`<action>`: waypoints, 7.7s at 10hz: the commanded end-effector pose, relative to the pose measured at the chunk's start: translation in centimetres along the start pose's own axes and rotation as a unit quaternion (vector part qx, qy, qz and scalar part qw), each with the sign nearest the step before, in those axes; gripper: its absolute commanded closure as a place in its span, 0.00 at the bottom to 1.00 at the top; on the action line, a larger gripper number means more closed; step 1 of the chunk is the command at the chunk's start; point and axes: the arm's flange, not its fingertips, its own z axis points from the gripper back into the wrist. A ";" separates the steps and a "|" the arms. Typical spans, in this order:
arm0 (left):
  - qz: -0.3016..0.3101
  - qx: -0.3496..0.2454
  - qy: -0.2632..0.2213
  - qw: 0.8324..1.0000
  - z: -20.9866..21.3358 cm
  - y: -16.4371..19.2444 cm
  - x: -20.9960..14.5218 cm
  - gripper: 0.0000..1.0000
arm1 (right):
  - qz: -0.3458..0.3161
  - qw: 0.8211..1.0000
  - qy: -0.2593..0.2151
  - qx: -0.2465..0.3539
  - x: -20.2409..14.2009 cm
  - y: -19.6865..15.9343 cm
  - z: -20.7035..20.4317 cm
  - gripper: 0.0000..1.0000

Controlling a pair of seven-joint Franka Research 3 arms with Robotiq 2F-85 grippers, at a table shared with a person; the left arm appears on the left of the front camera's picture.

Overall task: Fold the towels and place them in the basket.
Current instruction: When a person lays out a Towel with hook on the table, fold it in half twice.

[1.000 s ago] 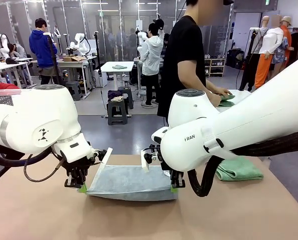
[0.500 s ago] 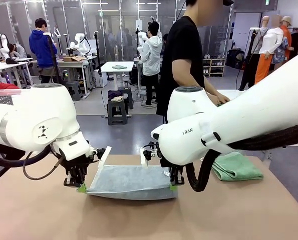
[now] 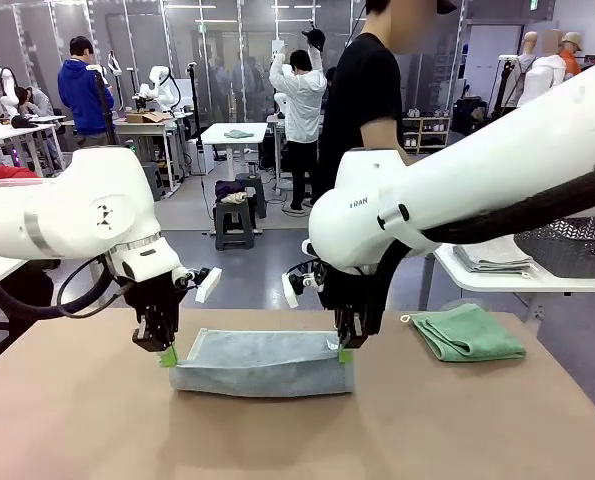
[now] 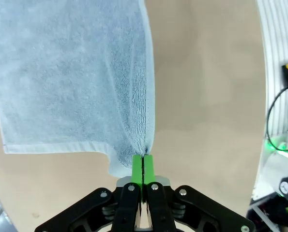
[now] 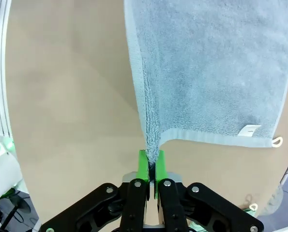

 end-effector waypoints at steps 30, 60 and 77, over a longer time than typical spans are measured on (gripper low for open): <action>-0.004 -0.071 0.004 0.997 -3.6 23.6 -2.9 0.99 | -0.064 0.994 -0.030 0.084 -3.0 -20.2 -5.8 0.94; 0.014 0.086 -0.359 0.929 8.9 3.7 -20.6 0.24 | -0.422 0.903 -0.084 -0.004 -2.3 -2.6 5.2 0.16; 0.024 0.084 -0.343 0.935 8.5 3.4 -20.3 0.24 | -0.767 0.629 -0.125 -0.030 -2.3 -0.7 3.2 0.16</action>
